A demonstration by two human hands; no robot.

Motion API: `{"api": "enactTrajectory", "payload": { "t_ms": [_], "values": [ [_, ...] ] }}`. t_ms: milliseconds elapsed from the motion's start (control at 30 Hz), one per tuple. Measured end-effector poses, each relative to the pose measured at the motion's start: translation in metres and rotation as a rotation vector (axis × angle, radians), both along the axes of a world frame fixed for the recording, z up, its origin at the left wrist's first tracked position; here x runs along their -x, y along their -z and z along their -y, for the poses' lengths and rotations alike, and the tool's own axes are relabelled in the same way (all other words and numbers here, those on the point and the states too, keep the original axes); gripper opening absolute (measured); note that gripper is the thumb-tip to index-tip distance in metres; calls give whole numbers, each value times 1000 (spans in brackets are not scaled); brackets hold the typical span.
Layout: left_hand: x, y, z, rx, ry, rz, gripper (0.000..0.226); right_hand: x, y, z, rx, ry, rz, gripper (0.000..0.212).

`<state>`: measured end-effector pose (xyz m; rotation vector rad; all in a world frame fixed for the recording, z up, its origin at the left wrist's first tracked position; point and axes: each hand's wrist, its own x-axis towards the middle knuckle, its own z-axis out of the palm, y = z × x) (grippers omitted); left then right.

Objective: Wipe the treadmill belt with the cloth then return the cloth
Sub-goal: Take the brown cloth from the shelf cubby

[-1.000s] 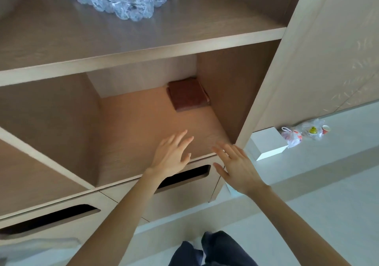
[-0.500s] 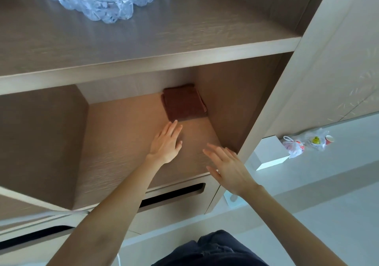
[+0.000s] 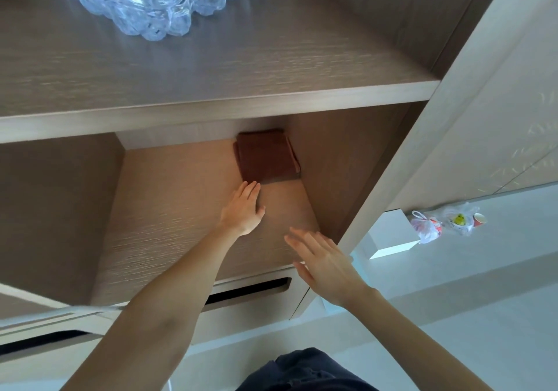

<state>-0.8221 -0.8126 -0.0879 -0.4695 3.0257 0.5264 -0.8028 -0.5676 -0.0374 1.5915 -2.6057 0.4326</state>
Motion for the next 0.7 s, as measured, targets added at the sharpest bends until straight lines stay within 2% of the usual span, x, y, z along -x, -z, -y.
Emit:
{"api": "enactTrajectory", "payload": {
  "t_ms": [100, 200, 267, 367, 500, 700],
  "values": [
    [9, -7, 3, 49, -7, -32, 62, 3, -5, -2, 4, -15, -7, 43],
    [17, -10, 8, 108, 28, 22, 63, 7, -8, -7, 7, -8, 10, 43],
    [20, -10, 8, 91, 18, 53, 62, 9, -8, -9, 4, -3, 27, 43],
    [15, -7, 1, 44, -45, 6, 60, 7, -5, -10, 16, 1, 38, 43],
    [-8, 0, -15, 20, -128, -32, 57, 7, -3, -10, 18, -5, 25, 43],
    [-59, 8, -37, 68, -143, -76, 57, 11, -1, 3, -48, -78, 58, 43]
  ]
}}
